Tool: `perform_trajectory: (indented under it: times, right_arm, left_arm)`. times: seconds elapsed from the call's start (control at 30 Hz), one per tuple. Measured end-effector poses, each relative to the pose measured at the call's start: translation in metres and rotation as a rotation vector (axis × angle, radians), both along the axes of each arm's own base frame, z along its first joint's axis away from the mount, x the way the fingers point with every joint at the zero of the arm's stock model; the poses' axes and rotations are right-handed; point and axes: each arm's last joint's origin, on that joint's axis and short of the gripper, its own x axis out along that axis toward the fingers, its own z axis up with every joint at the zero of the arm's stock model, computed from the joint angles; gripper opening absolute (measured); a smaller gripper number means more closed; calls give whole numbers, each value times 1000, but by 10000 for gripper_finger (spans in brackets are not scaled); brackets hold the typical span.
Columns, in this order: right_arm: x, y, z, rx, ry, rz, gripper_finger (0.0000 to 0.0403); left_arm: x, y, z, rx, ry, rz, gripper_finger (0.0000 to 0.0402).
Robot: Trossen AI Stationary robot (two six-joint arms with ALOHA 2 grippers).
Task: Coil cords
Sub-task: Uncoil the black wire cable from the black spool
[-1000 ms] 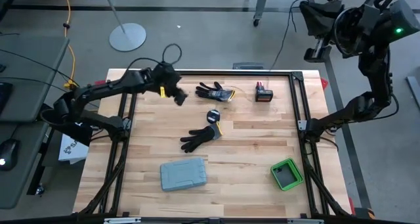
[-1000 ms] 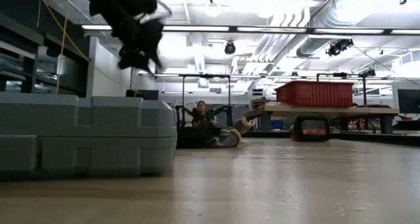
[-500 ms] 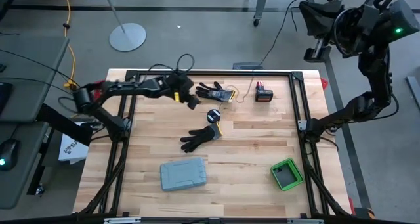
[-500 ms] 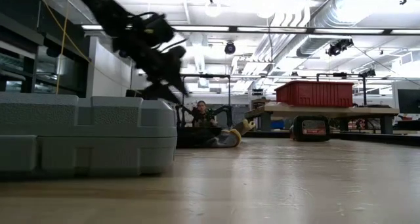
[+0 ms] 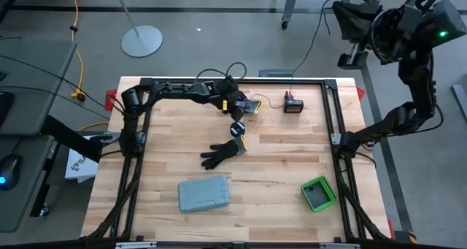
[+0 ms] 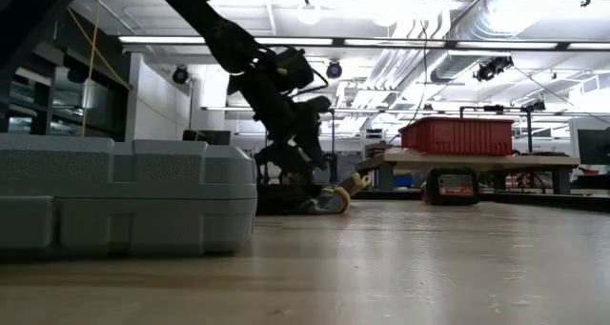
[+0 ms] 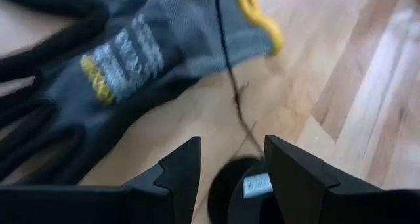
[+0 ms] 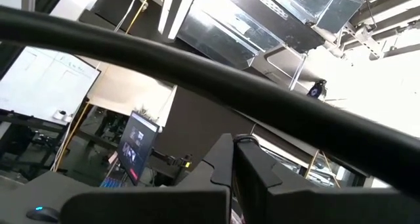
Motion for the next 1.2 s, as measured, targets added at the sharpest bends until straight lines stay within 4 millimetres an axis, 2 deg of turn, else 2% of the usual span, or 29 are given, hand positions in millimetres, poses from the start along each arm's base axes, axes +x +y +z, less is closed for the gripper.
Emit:
perform_trajectory:
  times: [0.17, 0.37, 0.73, 0.93, 1.1, 1.2]
  right_arm:
    - [0, 0, 0, 0, 0, 0, 0]
    - [0, 0, 0, 0, 0, 0, 0]
    - [0, 0, 0, 4, 1, 2, 0]
    - [0, 0, 0, 2, 1, 1, 0]
    - [0, 0, 0, 4, 3, 2, 0]
    - [0, 0, 0, 4, 3, 2, 0]
  left_arm:
    - [13, -5, -15, -22, 50, 1, 163]
    - [27, -12, -20, -10, 57, -19, 163]
    - [26, -15, -20, 0, 99, 20, 157]
    - [25, -16, -21, -10, 107, -1, 103]
    - [25, -17, -21, -22, 95, -45, 13]
    - [25, -17, -21, -42, 89, -55, 9]
